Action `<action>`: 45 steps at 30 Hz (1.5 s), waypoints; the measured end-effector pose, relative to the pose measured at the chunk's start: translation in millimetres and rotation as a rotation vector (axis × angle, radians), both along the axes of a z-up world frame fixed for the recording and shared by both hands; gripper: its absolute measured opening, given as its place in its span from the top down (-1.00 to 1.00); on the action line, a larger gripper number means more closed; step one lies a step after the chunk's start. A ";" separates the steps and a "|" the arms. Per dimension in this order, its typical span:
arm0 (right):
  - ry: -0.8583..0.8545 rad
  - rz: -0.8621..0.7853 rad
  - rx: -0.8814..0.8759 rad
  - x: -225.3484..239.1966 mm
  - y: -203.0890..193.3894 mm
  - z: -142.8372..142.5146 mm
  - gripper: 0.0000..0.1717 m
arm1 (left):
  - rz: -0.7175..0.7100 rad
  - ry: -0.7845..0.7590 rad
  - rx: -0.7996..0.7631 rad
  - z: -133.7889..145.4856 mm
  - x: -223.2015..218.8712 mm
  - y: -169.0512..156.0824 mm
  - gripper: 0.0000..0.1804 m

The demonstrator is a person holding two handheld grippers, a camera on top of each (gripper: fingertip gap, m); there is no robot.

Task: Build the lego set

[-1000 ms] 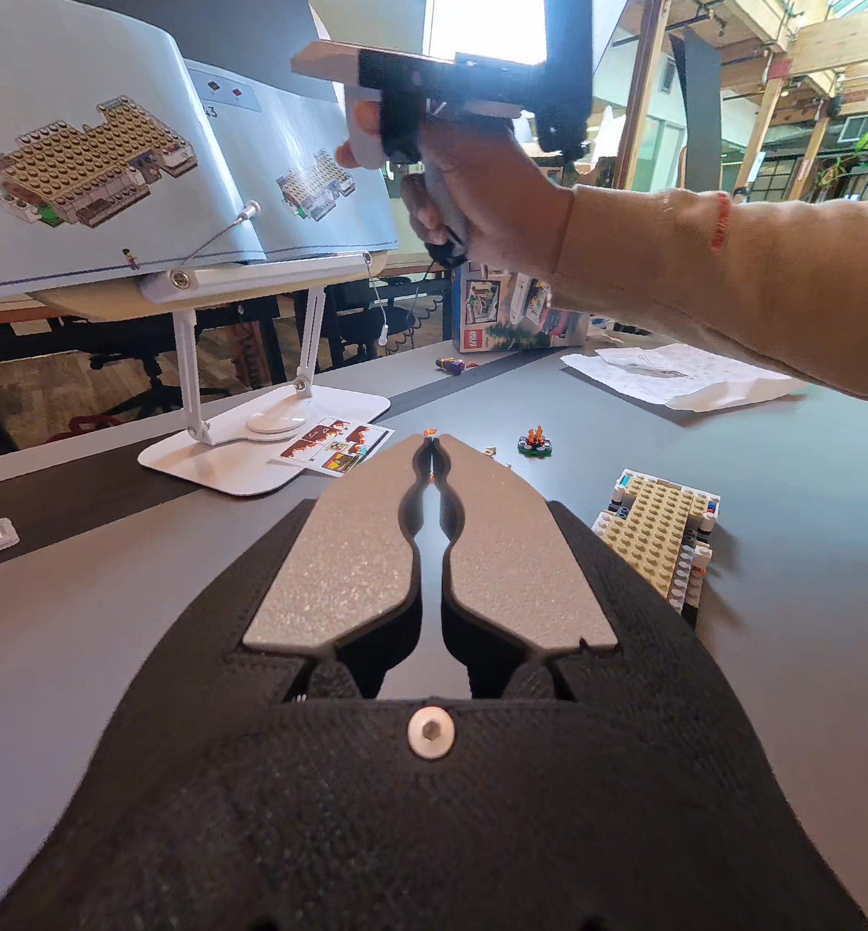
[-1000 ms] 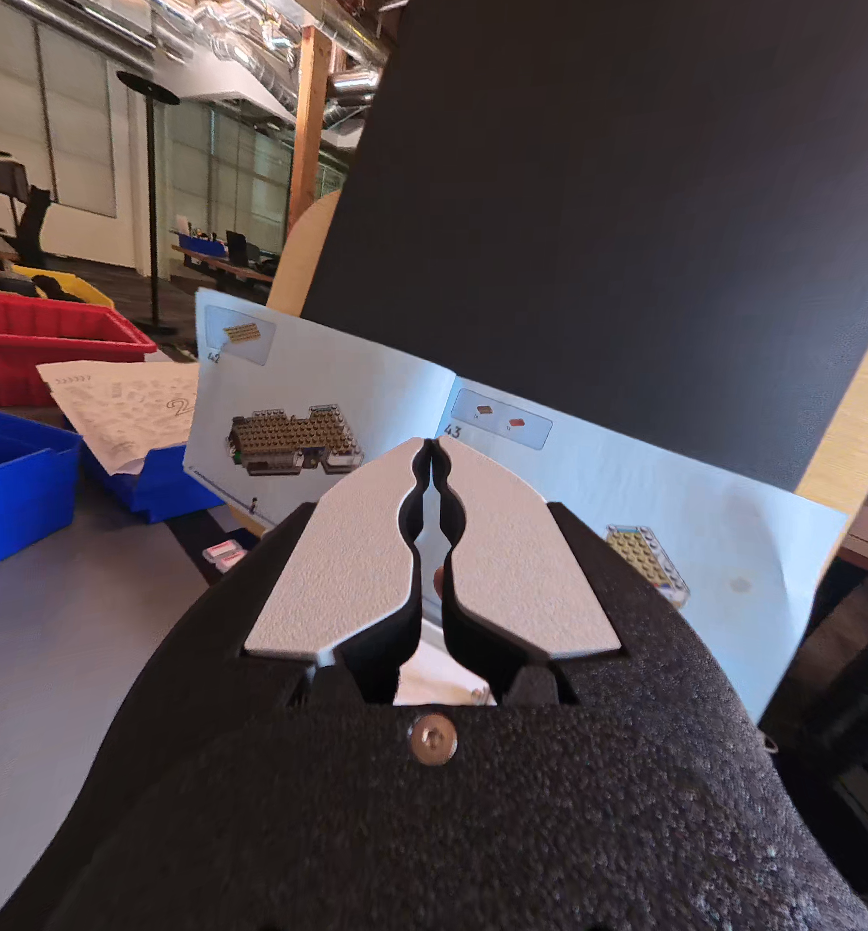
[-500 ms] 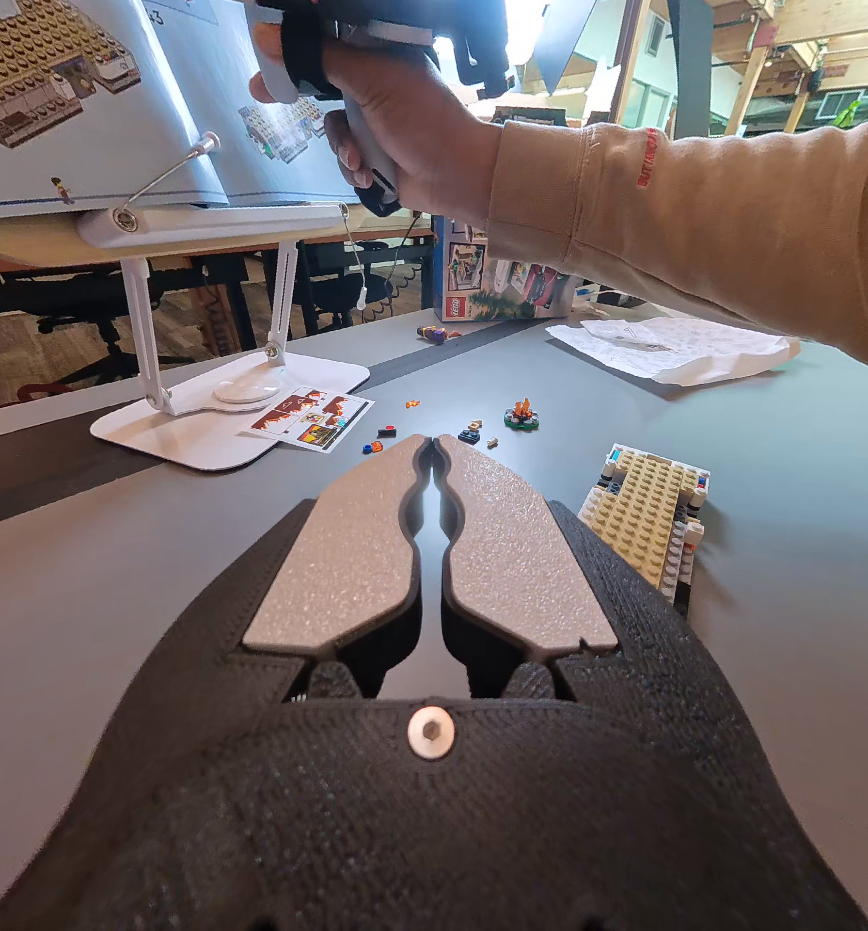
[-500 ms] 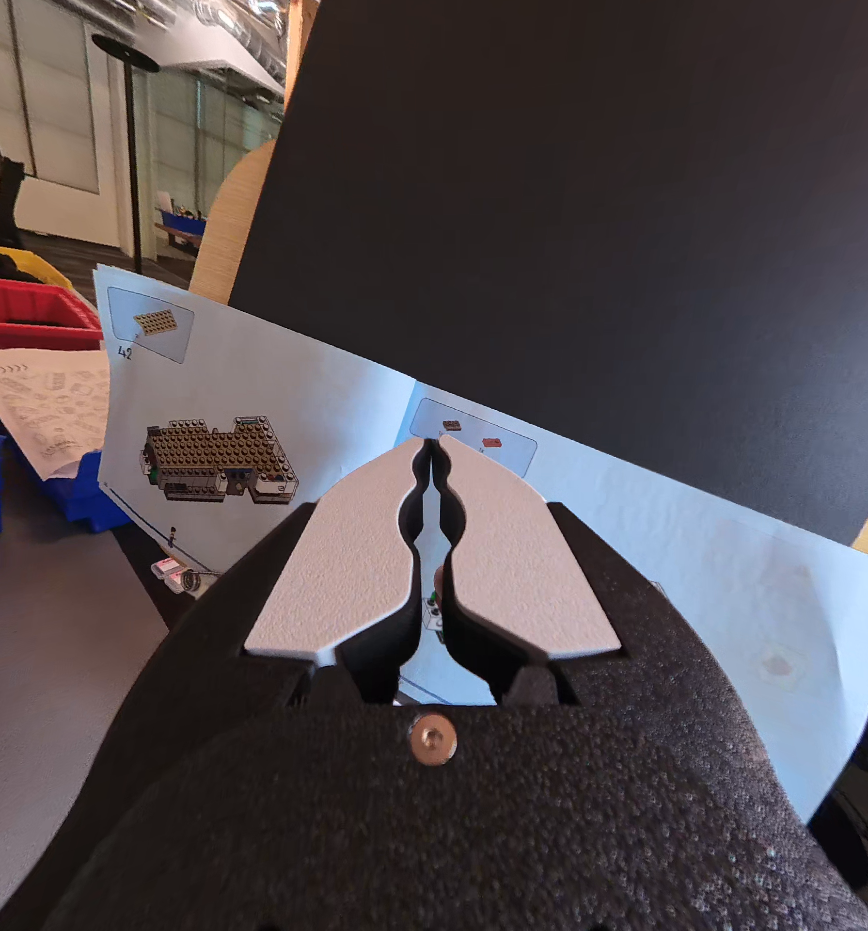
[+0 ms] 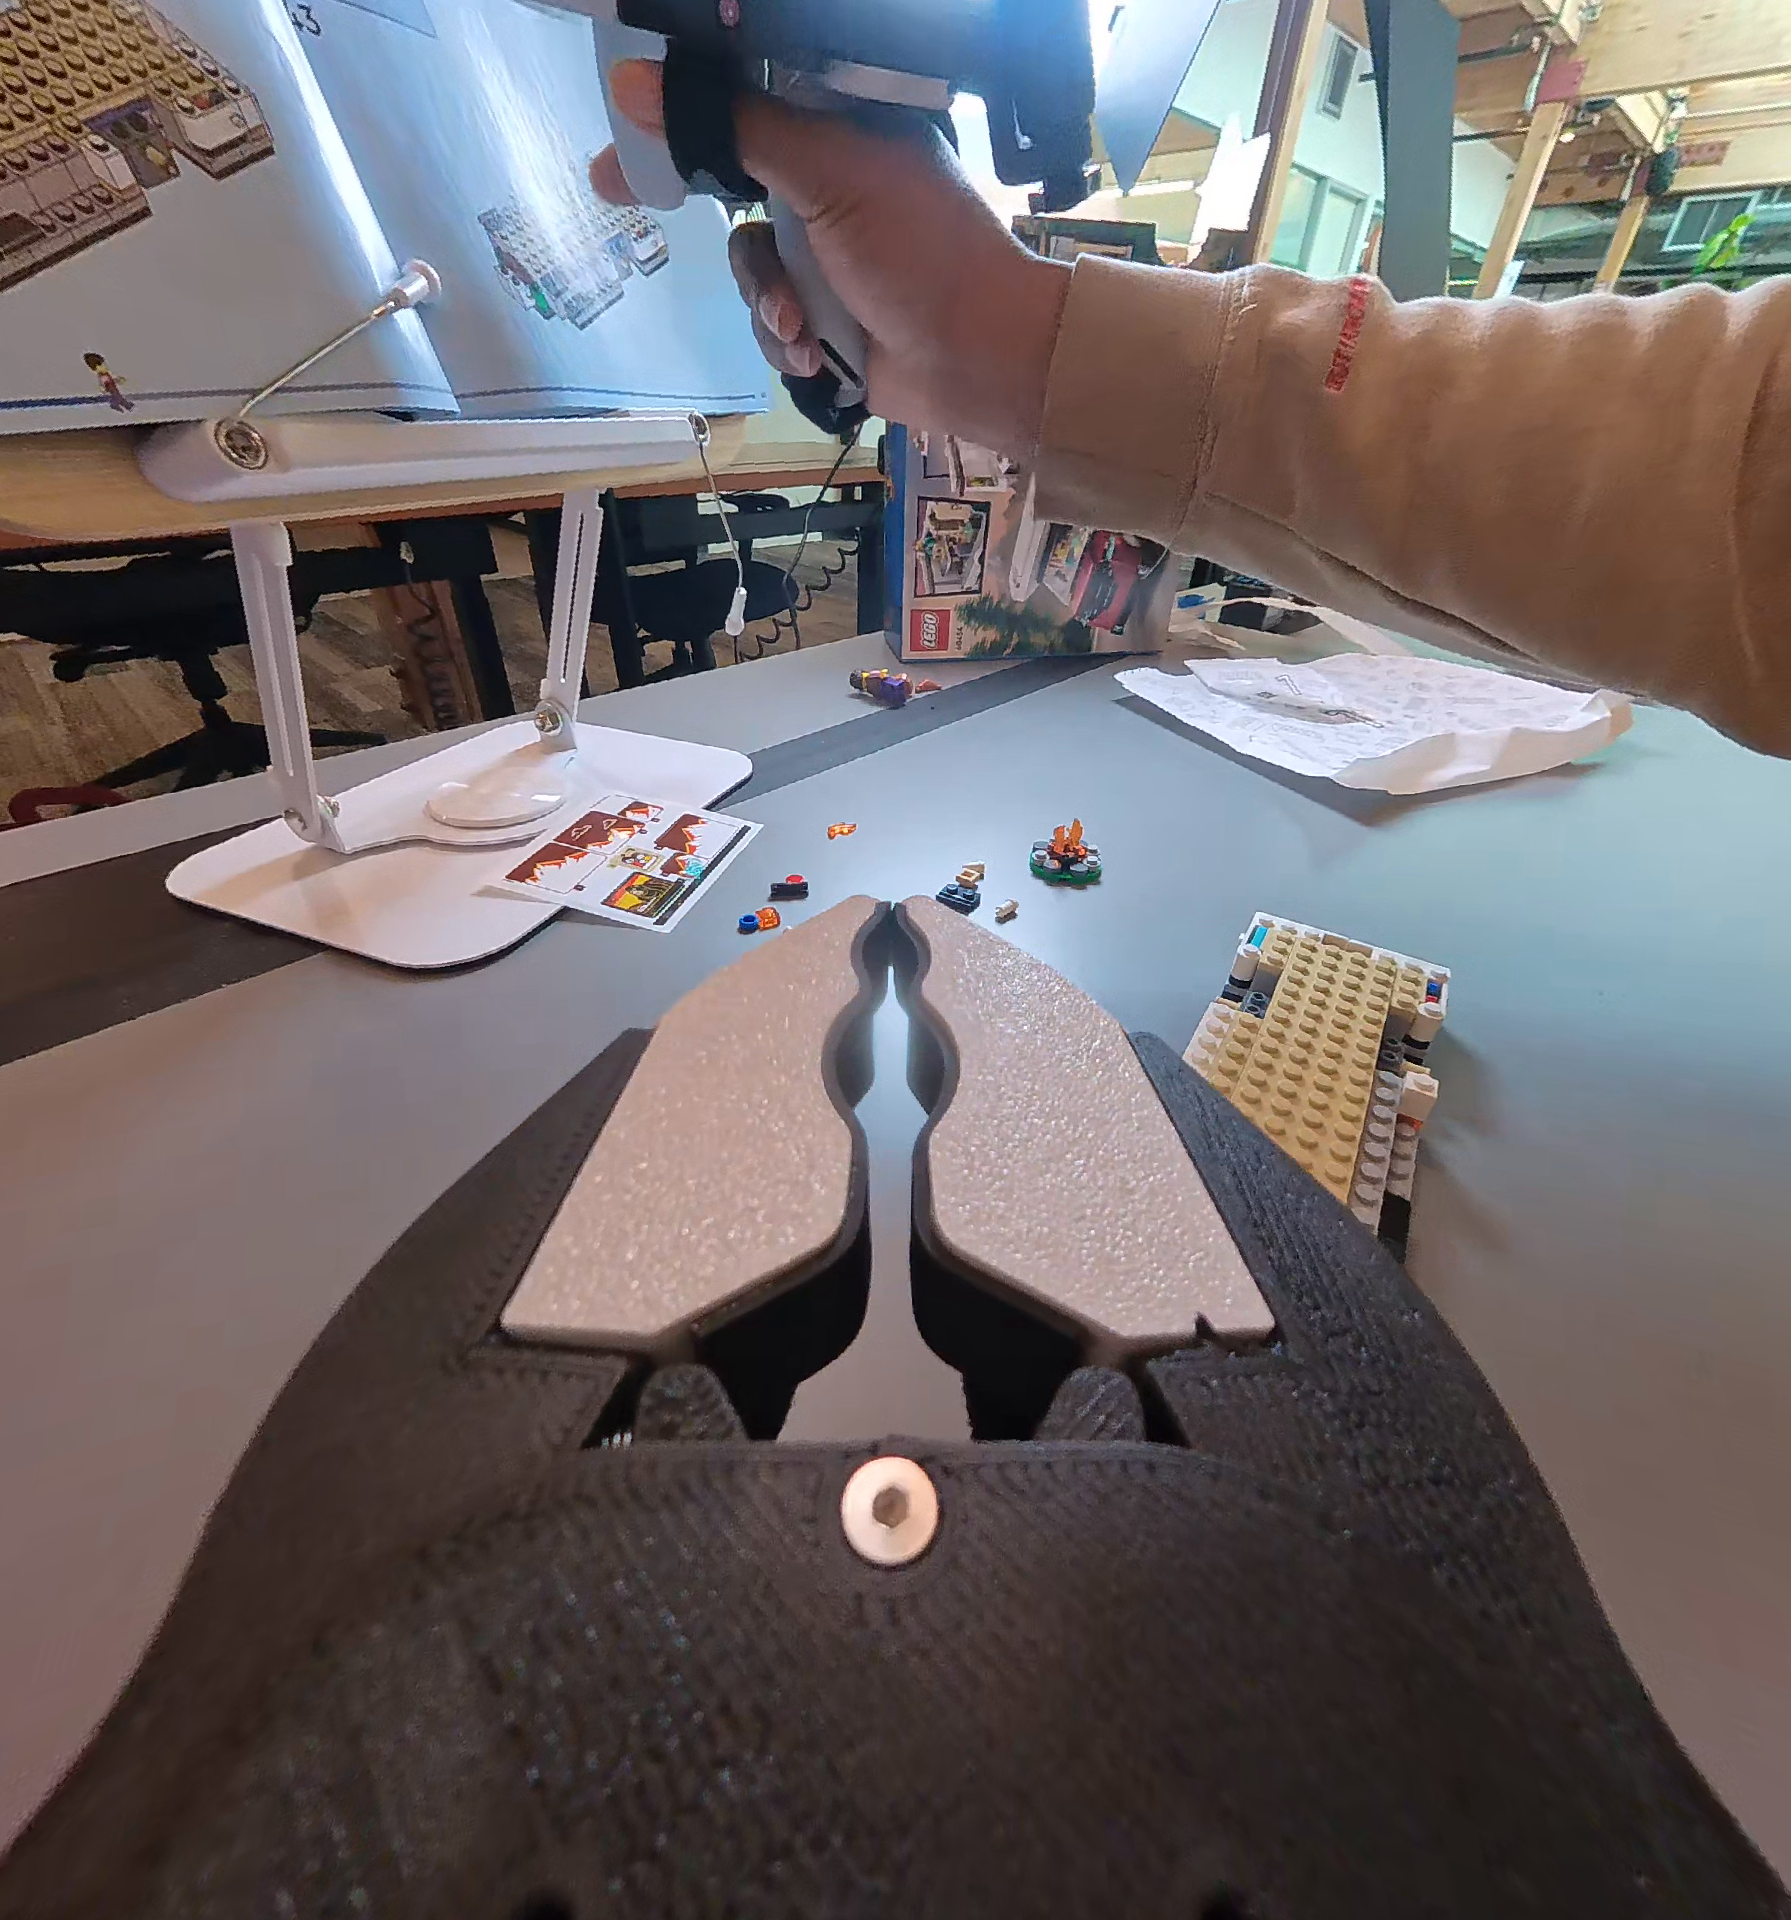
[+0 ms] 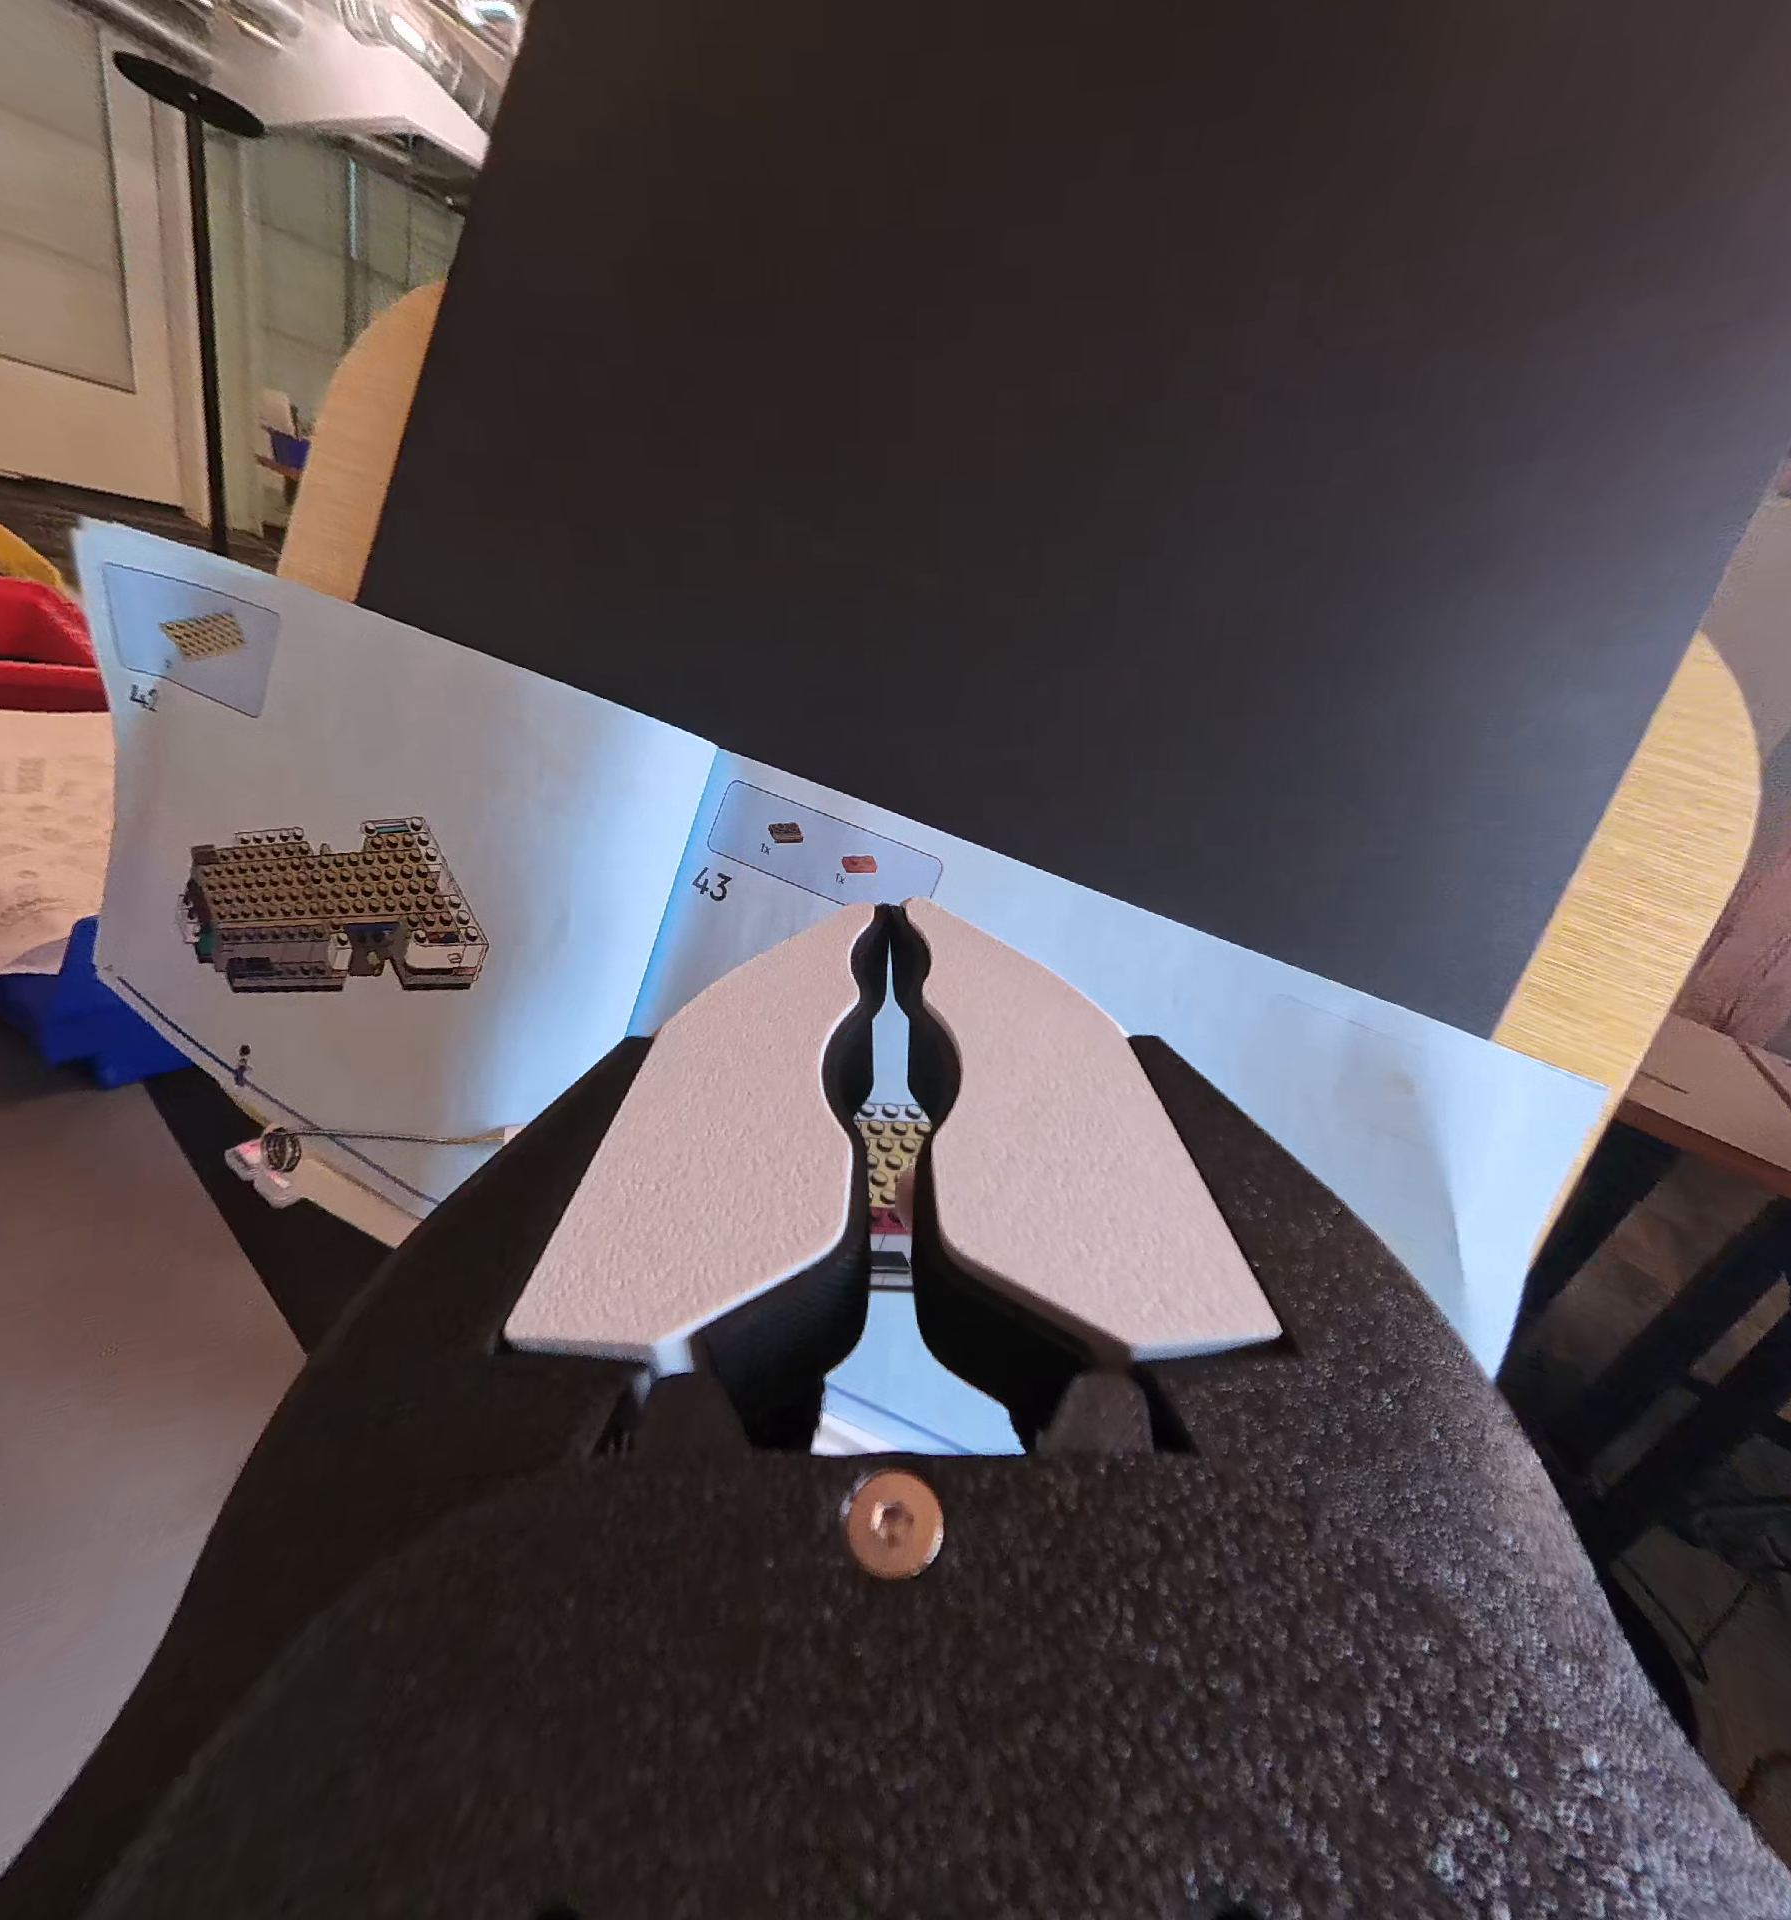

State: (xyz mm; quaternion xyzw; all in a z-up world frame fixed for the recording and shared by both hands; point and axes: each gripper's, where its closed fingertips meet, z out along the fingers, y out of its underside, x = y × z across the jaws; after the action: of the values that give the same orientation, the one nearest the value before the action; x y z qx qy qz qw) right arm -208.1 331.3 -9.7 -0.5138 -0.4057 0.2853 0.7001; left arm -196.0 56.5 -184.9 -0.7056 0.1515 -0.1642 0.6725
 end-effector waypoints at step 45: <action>-1.304 0.707 -0.256 103.7 -138.6 -262.7 0.75 | 0.013 0.080 -0.028 -5.9 -3.0 -0.7 1.00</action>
State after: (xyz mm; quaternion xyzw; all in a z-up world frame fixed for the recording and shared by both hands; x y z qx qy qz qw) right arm -104.3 192.7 -272.5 -0.4951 -0.8424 0.1761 0.1195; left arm -199.0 55.8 -190.8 -0.7219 0.1713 -0.1334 0.6570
